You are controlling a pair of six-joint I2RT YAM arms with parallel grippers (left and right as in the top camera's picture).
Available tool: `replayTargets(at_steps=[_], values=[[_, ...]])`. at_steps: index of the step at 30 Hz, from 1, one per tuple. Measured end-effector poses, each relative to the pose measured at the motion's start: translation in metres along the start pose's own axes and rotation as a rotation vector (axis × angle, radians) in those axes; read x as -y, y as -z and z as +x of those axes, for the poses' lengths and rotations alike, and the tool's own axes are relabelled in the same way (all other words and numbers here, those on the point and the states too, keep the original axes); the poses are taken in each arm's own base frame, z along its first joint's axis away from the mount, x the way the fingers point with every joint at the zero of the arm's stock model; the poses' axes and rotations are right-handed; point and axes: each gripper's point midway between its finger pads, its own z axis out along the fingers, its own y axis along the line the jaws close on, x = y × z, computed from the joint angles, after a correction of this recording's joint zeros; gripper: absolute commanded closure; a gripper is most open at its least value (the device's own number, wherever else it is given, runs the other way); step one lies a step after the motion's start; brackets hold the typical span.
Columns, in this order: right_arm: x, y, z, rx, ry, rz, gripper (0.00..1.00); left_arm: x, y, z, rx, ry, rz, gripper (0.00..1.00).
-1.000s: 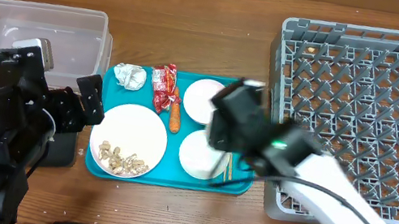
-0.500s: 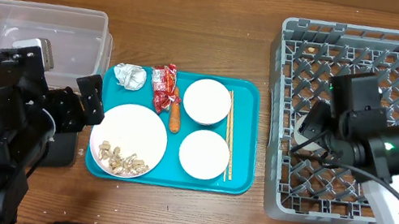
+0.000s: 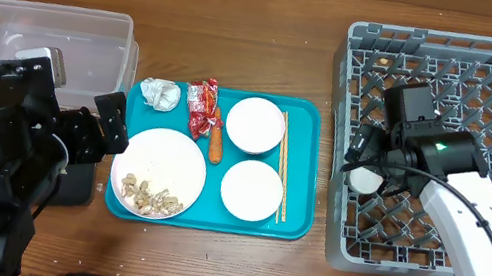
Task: Sort waste into correct bins and load items into the dishwasher
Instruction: 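Lift the small white bowl and carry it over the dish rack, then lower the small bowl into the rack and release it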
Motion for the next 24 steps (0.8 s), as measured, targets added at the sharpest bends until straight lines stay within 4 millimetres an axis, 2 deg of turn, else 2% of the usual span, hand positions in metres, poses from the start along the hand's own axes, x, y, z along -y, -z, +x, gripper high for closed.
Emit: replayTargets(at_steps=[2, 6, 8, 11, 13, 15, 17, 20, 22, 23, 24], values=[[-0.012, 0.007, 0.001, 0.002, 0.024, -0.059, 0.14, 0.0, 0.0, 0.0, 0.0, 0.0, 0.0, 0.0], [-0.07, 0.046, 0.011, 0.044, 0.162, -0.31, 0.26, 0.0, 0.0, 0.0, 0.0, 0.0, 0.0, 0.0], [-0.095, 0.062, 0.03, 0.033, 0.247, -0.399, 0.32, 0.0, 0.0, 0.0, 0.0, 0.0, 0.0, 0.0], [-0.12, 0.068, 0.057, -0.005, 0.34, -0.454, 0.4, 0.0, 0.0, 0.0, 0.0, 0.0, 0.0, 0.0], [-0.132, 0.058, 0.079, -0.052, 0.384, -0.449, 0.45, 0.0, 0.0, 0.0, 0.0, 0.0, 0.0, 0.0], [-0.137, 0.037, 0.097, -0.103, 0.409, -0.413, 0.47, 0.0, 0.0, 0.0, 0.0, 0.0, 0.0, 0.0], [-0.135, 0.003, 0.114, -0.165, 0.429, -0.341, 0.47, 0.0, 0.0, 0.0, 0.0, 0.0, 0.0, 0.0], [-0.128, -0.045, 0.128, -0.231, 0.429, -0.239, 0.47, 0.0, 0.0, 0.0, 0.001, 0.0, 0.0, 0.0], [-0.127, -0.064, 0.135, -0.261, 0.435, -0.211, 0.5, 0.0, 0.0, 0.0, 0.0, 0.0, 0.0, 0.0], [-0.13, -0.069, 0.137, -0.27, 0.44, -0.215, 0.53, 0.0, 0.0, 0.0, 0.0, 0.0, 0.0, 0.0], [-0.133, -0.074, 0.139, -0.282, 0.441, -0.222, 0.63, 0.0, 0.0, 0.0, 0.0, 0.0, 0.0, 0.0]])
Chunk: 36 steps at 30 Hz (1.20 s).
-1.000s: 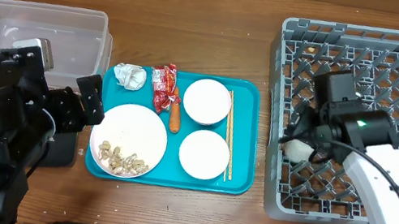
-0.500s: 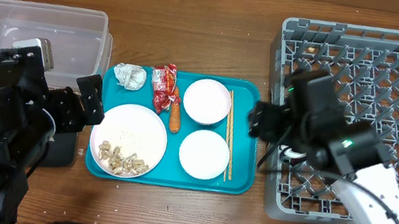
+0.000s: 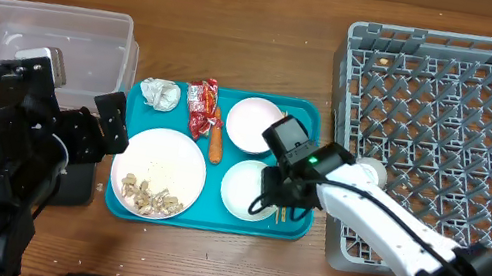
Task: Sort waste into correct bins and load items into the dishwasher
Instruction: 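Lower the small bowl into the rack and release it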
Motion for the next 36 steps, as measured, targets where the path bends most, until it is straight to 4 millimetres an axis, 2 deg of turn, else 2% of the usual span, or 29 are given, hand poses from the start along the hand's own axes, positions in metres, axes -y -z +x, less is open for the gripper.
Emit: replayTargets(at_steps=[2, 6, 11, 15, 19, 23, 24, 26, 27, 28, 32, 36], values=[[0.001, -0.011, 0.003, -0.033, 0.005, 0.006, 0.76, 0.0, 0.0, 0.0, 0.0, 0.0, 0.0, 0.0], [0.003, -0.023, 0.01, -0.079, -0.002, 0.02, 0.94, 0.0, 0.0, 0.0, 0.0, 0.0, 0.0, 0.0], [0.009, -0.015, 0.014, -0.096, -0.003, 0.052, 0.96, 0.0, 0.0, 0.0, 0.0, 0.0, 0.0, 0.0], [0.015, 0.021, 0.008, -0.051, 0.001, 0.104, 0.96, 0.0, 0.0, 0.0, 0.0, 0.0, 0.0, 0.0], [0.022, 0.089, -0.017, 0.135, 0.003, 0.161, 0.96, 0.0, 0.0, 0.0, 0.0, 0.0, 0.0, 0.0], [0.056, 0.161, -0.045, 0.436, -0.056, 0.33, 0.96, 0.0, 0.0, 0.0, 0.0, 0.0, 0.0, 0.0], [0.067, 0.176, -0.05, 0.502, -0.074, 0.386, 0.91, 0.0, 0.0, 0.0, 0.0, 0.0, 0.0, 0.0], [0.088, 0.201, -0.057, 0.613, -0.112, 0.508, 0.46, 0.0, 0.0, 0.0, 0.0, 0.0, 0.0, 0.0], [0.095, 0.209, -0.059, 0.645, -0.121, 0.549, 0.61, 0.0, 0.0, 0.0, 0.0, 0.0, 0.0, 0.0], [0.107, 0.223, -0.066, 0.709, -0.145, 0.638, 0.96, 0.0, 0.0, 0.0, 0.0, 0.0, 0.0, 0.0], [0.147, 0.242, -0.082, 0.79, -0.261, 0.814, 0.96, 0.0, 0.0, 0.0, 0.0, 0.0, 0.0, 0.0], [0.2, 0.239, -0.092, 0.753, -0.394, 0.953, 0.96, 0.0, 0.0, 0.0, 0.0, 0.0, 0.0, 0.0]])
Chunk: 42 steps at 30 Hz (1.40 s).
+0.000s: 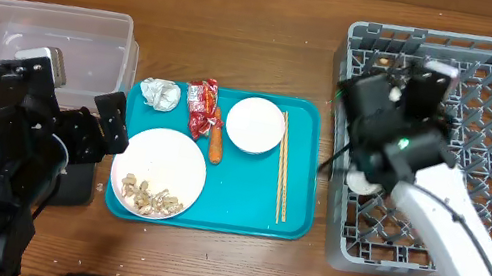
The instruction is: Sort waste into correct bins and load items into the dishwasher
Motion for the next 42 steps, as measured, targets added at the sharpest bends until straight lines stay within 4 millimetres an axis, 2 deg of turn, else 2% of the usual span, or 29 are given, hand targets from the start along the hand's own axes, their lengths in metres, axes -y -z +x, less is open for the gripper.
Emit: replayTargets(at_steps=[4, 7, 9, 11, 15, 17, 18, 19, 21, 24, 28, 32, 35, 36, 37, 40, 42], values=[[0.012, -0.045, 0.013, -0.095, -0.01, 0.101, 0.96, 0.0, 0.0, 0.0, 0.0, 0.0, 0.0, 0.0], [0.016, -0.055, 0.017, -0.125, -0.03, 0.107, 0.96, 0.0, 0.0, 0.0, 0.0, 0.0, 0.0, 0.0], [0.011, -0.056, 0.017, -0.131, -0.04, 0.078, 0.96, 0.0, 0.0, 0.0, 0.0, 0.0, 0.0, 0.0], [-0.002, -0.056, 0.017, -0.146, -0.043, 0.012, 0.83, 0.0, 0.0, 0.0, 0.0, 0.0, 0.0, 0.0], [-0.029, -0.06, 0.02, -0.211, -0.061, -0.163, 0.71, 0.0, 0.0, 0.0, 0.0, 0.0, 0.0, 0.0], [-0.033, -0.068, 0.022, -0.25, -0.092, -0.224, 0.63, 0.0, 0.0, 0.0, 0.0, 0.0, 0.0, 0.0], [-0.033, -0.074, 0.022, -0.27, -0.119, -0.252, 0.57, 0.0, 0.0, 0.0, 0.0, 0.0, 0.0, 0.0], [-0.031, -0.08, 0.023, -0.291, -0.152, -0.278, 0.47, 0.0, 0.0, 0.0, 0.0, 0.0, 0.0, 0.0], [-0.025, -0.094, 0.025, -0.341, -0.217, -0.326, 0.42, 0.0, 0.0, 0.0, 0.0, 0.0, 0.0, 0.0], [-0.014, -0.109, 0.031, -0.409, -0.295, -0.392, 0.41, 0.0, 0.0, 0.0, 0.001, 0.0, 0.0, 0.0], [-0.009, -0.114, 0.041, -0.515, -0.39, -0.514, 0.42, 0.0, 0.0, 0.0, 0.0, 0.0, 0.0, 0.0], [-0.02, -0.105, 0.05, -0.6, -0.421, -0.625, 0.47, 0.0, 0.0, 0.0, 0.0, 0.0, 0.0, 0.0], [-0.037, -0.101, 0.063, -0.674, -0.404, -0.673, 0.69, 0.0, 0.0, 0.0, 0.0, 0.0, 0.0, 0.0], [-0.043, -0.102, 0.068, -0.696, -0.399, -0.682, 0.9, 0.0, 0.0, 0.0, 0.0, 0.0, 0.0, 0.0], [-0.05, -0.105, 0.075, -0.719, -0.386, -0.691, 0.96, 0.0, 0.0, 0.0, 0.0, 0.0, 0.0, 0.0], [-0.065, -0.115, 0.085, -0.759, -0.396, -0.696, 0.96, 0.0, 0.0, 0.0, 0.0, 0.0, 0.0, 0.0], [-0.065, -0.119, 0.081, -0.738, -0.404, -0.7, 0.96, 0.0, 0.0, 0.0, 0.0, 0.0, 0.0, 0.0]])
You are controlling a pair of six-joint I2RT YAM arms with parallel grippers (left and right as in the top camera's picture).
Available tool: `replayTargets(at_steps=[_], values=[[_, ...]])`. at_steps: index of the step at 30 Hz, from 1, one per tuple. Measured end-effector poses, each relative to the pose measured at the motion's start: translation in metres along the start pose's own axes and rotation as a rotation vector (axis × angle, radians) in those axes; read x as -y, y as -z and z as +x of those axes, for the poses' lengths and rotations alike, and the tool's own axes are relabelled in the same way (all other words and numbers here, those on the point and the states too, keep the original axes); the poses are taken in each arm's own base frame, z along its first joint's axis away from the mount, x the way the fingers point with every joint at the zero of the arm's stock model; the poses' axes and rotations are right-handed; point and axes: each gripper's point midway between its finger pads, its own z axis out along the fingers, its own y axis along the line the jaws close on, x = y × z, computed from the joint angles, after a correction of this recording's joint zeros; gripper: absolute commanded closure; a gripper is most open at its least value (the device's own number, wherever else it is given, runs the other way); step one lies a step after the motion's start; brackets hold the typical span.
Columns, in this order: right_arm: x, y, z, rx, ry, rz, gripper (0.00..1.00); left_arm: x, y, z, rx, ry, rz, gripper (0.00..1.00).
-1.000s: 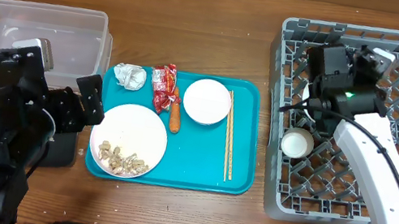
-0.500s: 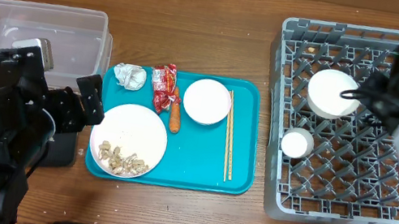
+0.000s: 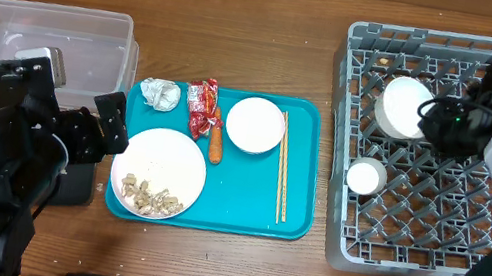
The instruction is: Sort waste into correct bins and load items into the dishwasher
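Note:
The grey dish rack stands at the right. A white bowl (image 3: pixel 400 104) sits tilted in its upper left part, and my right gripper (image 3: pixel 434 117) is at the bowl's right rim, apparently still shut on it. A small white cup (image 3: pixel 364 176) lies in the rack below. The teal tray (image 3: pixel 298 218) holds another white bowl (image 3: pixel 255 125), a plate with food scraps (image 3: pixel 159 171), chopsticks (image 3: pixel 282 170), a sausage (image 3: pixel 216 142), a red wrapper (image 3: pixel 202 102) and a crumpled napkin (image 3: pixel 159 93). My left gripper (image 3: pixel 111 122) rests by the tray's left edge; its jaws are unclear.
A clear plastic bin (image 3: pixel 50 43) stands at the back left, partly covered by the bulky left arm (image 3: pixel 1 146). A small orange scrap (image 3: pixel 383 60) lies in the rack's far left corner. Bare wood runs along the back of the table.
My right gripper, with the white bowl, was over the rack's left edge. Now the arm reaches in from the right and the bowl rests tilted among the rack's tines.
My right gripper was over the rack beside the small cup. Then it was down on the near white bowl on the tray. Later that bowl was off the tray and held over the rack's left edge, and now it sits in the rack. The left arm stayed still.

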Motion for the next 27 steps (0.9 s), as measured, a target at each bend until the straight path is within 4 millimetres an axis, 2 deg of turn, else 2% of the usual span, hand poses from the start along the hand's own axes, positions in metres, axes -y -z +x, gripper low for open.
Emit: replayTargets(at_steps=[3, 6, 8, 11, 13, 16, 22, 27], values=[[0.004, 0.004, -0.004, 0.023, 0.006, 0.041, 0.96, 0.0, 0.0, 0.0, 0.0, 0.0, 0.0, 0.0], [0.008, 0.018, -0.02, 0.114, 0.03, 0.141, 0.96, 0.0, 0.0, 0.0, 0.0, 0.0, 0.0, 0.0], [0.009, 0.041, -0.038, 0.231, 0.053, 0.229, 0.96, 0.0, 0.0, 0.0, 0.0, 0.0, 0.0, 0.0], [0.005, 0.079, -0.052, 0.389, 0.088, 0.342, 0.96, 0.0, 0.0, 0.0, 0.0, 0.0, 0.0, 0.0], [0.0, 0.102, -0.053, 0.48, 0.12, 0.429, 0.96, 0.0, 0.0, 0.0, 0.0, 0.0, 0.0, 0.0], [-0.008, 0.124, -0.05, 0.589, 0.174, 0.558, 0.96, 0.0, 0.0, 0.0, 0.0, 0.0, 0.0, 0.0], [-0.018, 0.138, -0.047, 0.719, 0.256, 0.776, 0.96, 0.0, 0.0, 0.0, 0.0, 0.0, 0.0, 0.0], [-0.003, 0.123, -0.055, 0.734, 0.319, 1.019, 0.96, 0.0, 0.0, 0.0, 0.0, 0.0, 0.0, 0.0]])
